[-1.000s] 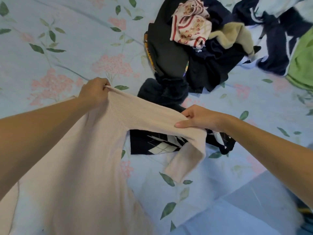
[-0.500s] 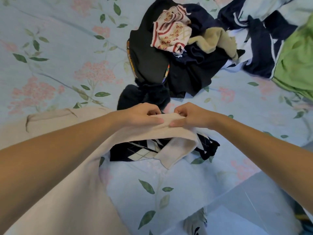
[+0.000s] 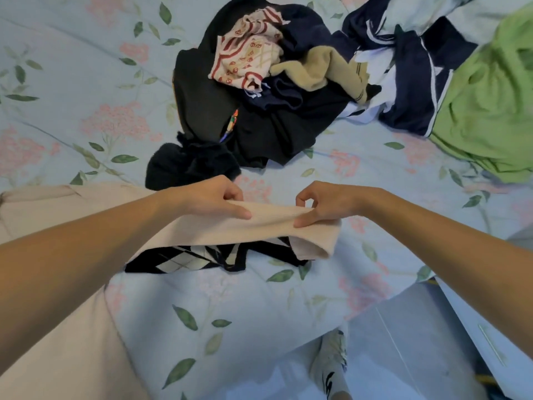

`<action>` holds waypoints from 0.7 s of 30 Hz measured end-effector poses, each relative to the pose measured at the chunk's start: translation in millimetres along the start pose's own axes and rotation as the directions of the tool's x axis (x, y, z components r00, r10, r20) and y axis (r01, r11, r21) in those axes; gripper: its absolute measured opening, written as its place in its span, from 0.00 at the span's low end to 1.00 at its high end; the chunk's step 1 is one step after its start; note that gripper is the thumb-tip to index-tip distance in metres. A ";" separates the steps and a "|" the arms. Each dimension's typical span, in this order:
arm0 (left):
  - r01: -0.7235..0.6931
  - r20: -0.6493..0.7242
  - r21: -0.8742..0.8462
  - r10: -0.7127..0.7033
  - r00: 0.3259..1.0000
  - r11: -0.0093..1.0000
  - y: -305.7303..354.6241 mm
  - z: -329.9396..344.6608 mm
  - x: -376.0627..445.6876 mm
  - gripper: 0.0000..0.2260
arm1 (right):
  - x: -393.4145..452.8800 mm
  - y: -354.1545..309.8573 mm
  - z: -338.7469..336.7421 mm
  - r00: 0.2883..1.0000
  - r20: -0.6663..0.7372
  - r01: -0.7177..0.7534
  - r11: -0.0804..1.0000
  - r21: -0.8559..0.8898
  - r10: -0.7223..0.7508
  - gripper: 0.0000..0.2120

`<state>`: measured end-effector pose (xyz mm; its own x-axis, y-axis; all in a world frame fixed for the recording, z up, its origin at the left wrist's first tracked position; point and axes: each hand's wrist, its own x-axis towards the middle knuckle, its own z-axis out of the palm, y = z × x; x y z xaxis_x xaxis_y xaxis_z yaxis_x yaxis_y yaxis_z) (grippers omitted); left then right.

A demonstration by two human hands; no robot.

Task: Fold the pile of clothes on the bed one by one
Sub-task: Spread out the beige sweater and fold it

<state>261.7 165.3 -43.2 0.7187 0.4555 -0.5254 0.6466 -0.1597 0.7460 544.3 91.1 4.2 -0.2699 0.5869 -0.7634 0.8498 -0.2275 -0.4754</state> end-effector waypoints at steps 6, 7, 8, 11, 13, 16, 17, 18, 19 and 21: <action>-0.011 -0.001 -0.023 0.011 1.000 1.000 41.0 44.5 42.6 0.13 | -18.0 51.0 -4.3 0.999 -0.046 0.026 0.999 -0.039 -0.028 0.22; -0.014 -0.019 0.022 0.014 1.000 1.000 47.8 49.7 48.8 0.12 | -17.8 61.4 -1.9 0.998 -0.054 0.027 0.999 -0.020 -0.028 0.21; -0.013 -0.039 0.053 0.015 0.999 0.998 55.4 56.1 54.6 0.12 | -16.2 73.0 1.9 0.996 -0.073 0.046 0.999 -0.009 -0.047 0.21; 0.051 -0.077 0.072 -0.045 0.996 0.996 69.9 79.5 65.3 0.16 | -7.1 99.7 18.4 0.977 -0.160 0.137 0.990 -0.030 -0.140 0.17; 0.076 -0.070 0.103 -0.068 0.995 0.992 76.3 94.9 67.7 0.17 | -3.5 113.5 30.2 0.974 -0.168 0.158 0.987 0.002 -0.155 0.16; 0.137 -0.216 0.293 -0.074 0.974 0.946 76.7 117.5 70.8 0.13 | -4.7 126.6 35.8 0.981 -0.141 0.137 0.990 0.045 -0.129 0.19; 0.201 -0.361 0.392 -0.051 0.931 0.898 77.4 124.8 70.1 0.09 | -5.4 129.8 35.0 0.984 -0.131 0.129 0.990 0.049 -0.122 0.20; 0.277 -0.510 0.462 -0.003 0.860 0.843 78.1 134.1 68.8 0.05 | -7.0 131.4 33.7 0.987 -0.119 0.111 0.992 0.060 -0.103 0.20; 0.353 -0.625 0.478 0.029 0.780 0.805 81.3 145.2 67.6 0.07 | -8.9 133.5 32.3 0.990 -0.116 0.089 0.991 0.096 -0.078 0.19; 0.327 -0.735 0.370 0.059 0.676 0.870 90.7 170.7 64.2 0.07 | -13.5 135.0 29.5 0.992 -0.124 0.053 0.967 0.248 -0.023 0.19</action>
<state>410.2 30.6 -79.2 0.3357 0.9419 -0.0099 0.8917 -0.3144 0.3255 649.3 29.6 -62.6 -0.2307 0.6840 -0.6921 0.6953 -0.3816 -0.6090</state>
